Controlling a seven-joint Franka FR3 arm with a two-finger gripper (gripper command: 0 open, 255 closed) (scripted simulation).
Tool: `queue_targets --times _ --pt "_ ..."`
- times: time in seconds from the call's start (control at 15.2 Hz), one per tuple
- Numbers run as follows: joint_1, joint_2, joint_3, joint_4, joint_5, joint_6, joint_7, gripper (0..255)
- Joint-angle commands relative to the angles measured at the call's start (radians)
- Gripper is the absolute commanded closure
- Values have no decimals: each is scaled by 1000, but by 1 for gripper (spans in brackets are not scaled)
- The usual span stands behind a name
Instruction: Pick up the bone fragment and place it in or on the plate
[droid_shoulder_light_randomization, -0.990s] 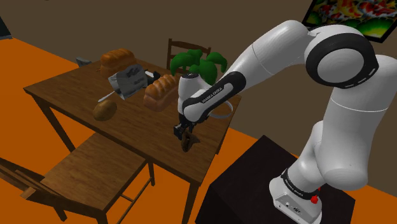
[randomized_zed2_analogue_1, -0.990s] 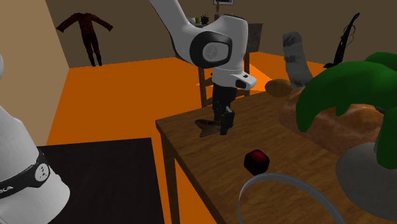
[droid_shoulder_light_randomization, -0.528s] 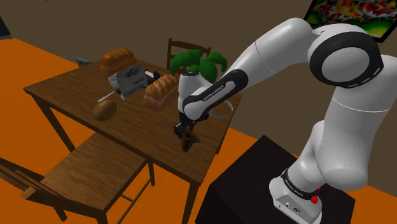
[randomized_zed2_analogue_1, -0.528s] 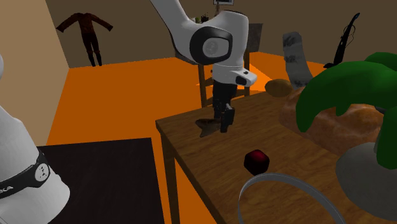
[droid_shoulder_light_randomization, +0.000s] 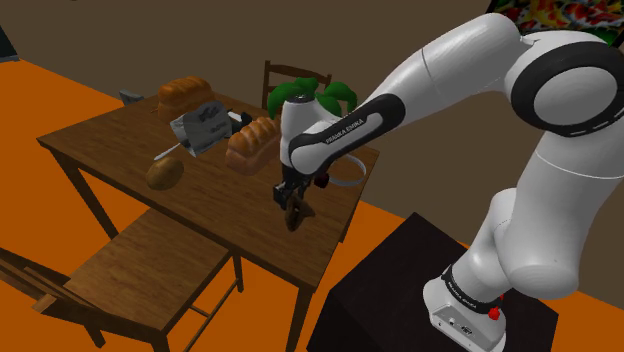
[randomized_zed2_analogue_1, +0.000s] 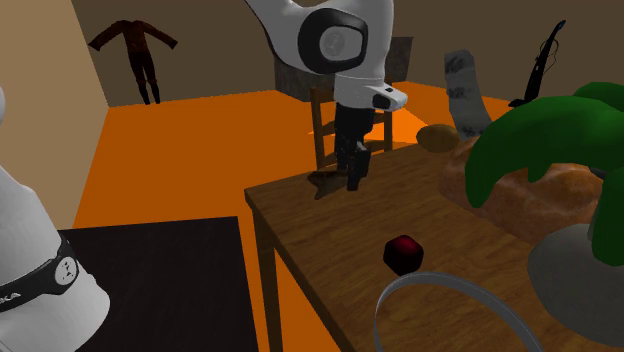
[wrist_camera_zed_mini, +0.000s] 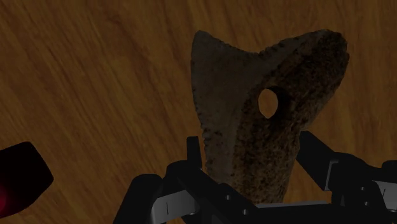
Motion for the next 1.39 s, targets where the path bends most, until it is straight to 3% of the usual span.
queue_targets --times 0.0,0.46,1.32 --pt "-2 -20 -3 4 -3 -25 -1 255" --pt "0 -78 -5 25 -13 -103 7 255" --pt "-183 -47 -137 71 -1 -128 -313 255"
